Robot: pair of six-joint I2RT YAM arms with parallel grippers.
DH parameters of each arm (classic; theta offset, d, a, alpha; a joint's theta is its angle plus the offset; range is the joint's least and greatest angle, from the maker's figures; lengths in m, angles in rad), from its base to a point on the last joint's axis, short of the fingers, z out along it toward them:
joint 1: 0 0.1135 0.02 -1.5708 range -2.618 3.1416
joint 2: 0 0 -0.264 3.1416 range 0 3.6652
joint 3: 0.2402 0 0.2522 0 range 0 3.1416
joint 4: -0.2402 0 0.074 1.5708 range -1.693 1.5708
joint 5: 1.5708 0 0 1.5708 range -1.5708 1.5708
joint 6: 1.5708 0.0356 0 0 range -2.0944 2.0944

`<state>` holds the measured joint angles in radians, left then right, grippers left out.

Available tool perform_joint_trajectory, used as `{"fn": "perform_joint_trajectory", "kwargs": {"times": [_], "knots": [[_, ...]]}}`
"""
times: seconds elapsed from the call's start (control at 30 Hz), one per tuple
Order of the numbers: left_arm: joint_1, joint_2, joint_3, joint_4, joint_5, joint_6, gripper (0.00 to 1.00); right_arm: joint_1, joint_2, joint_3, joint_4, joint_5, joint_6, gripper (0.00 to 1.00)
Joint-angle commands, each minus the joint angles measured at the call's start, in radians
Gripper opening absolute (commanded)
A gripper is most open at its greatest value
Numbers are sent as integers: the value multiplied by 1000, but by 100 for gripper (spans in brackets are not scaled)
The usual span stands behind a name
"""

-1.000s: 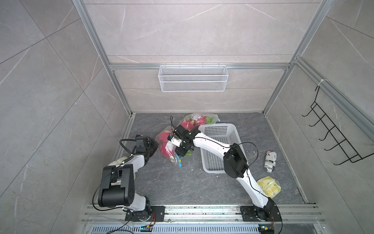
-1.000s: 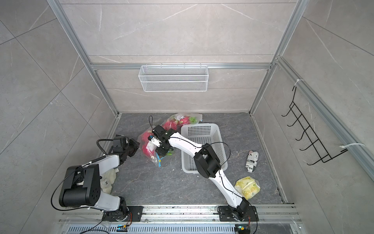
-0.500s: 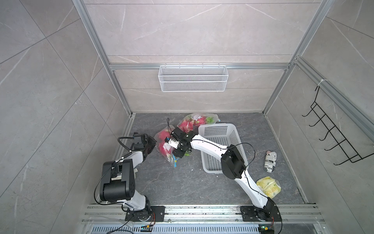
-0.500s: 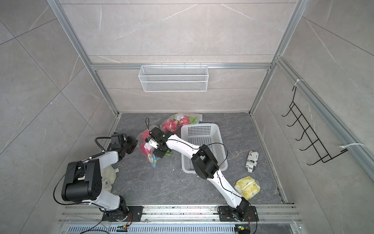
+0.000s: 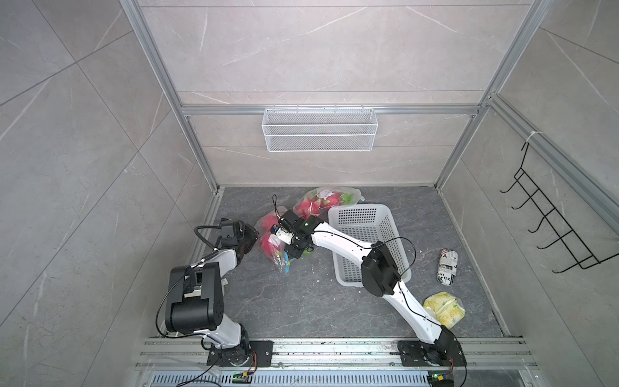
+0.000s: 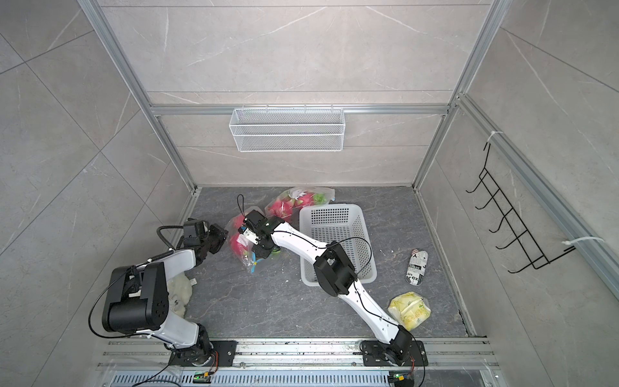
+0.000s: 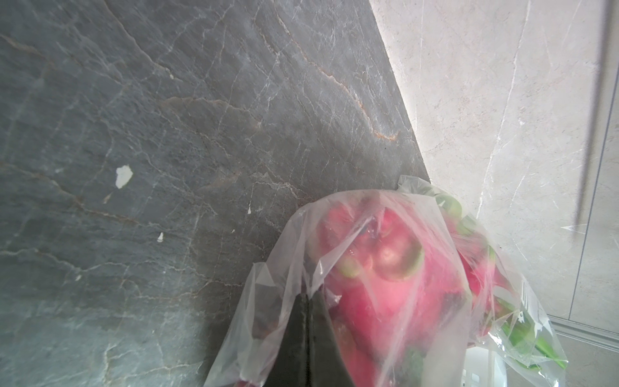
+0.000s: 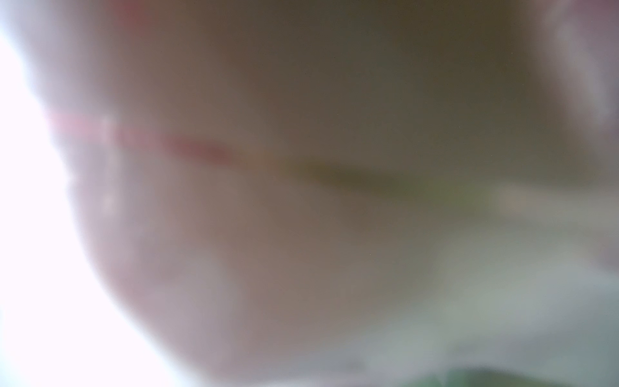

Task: Open the zip-top bag and take out the dragon fruit
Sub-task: Pick up the dragon fruit from the zipper food storage bag.

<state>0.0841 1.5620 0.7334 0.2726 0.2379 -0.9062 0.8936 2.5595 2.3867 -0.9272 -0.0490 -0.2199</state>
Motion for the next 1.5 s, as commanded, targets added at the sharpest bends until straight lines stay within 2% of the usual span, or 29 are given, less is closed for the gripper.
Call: {"fn": "perform_joint_trajectory", "kwargs": {"times": [0.0,0.17,0.4,0.5,0.63,0.83,1.27,1.47], "knots": [[7,10,54,22,-14,34,0,-16,30,89,-188,-196,110,0],[9,37,63,25,-27,46,0,-57,-8,165,-256,-437,260,0],[18,56,52,35,-40,50,0,-89,-97,96,-198,-564,378,0],[48,54,48,40,-48,47,0,-96,-141,49,-191,-550,386,0],[98,58,53,60,-47,29,0,-96,-241,-92,-146,-529,388,0],[116,97,83,76,-24,15,0,-99,-400,-294,-51,-473,416,0],[121,139,104,89,-11,7,0,-122,-563,-465,-98,-409,388,0],[130,141,99,89,-7,9,0,-138,-682,-628,81,-355,466,0]]}}
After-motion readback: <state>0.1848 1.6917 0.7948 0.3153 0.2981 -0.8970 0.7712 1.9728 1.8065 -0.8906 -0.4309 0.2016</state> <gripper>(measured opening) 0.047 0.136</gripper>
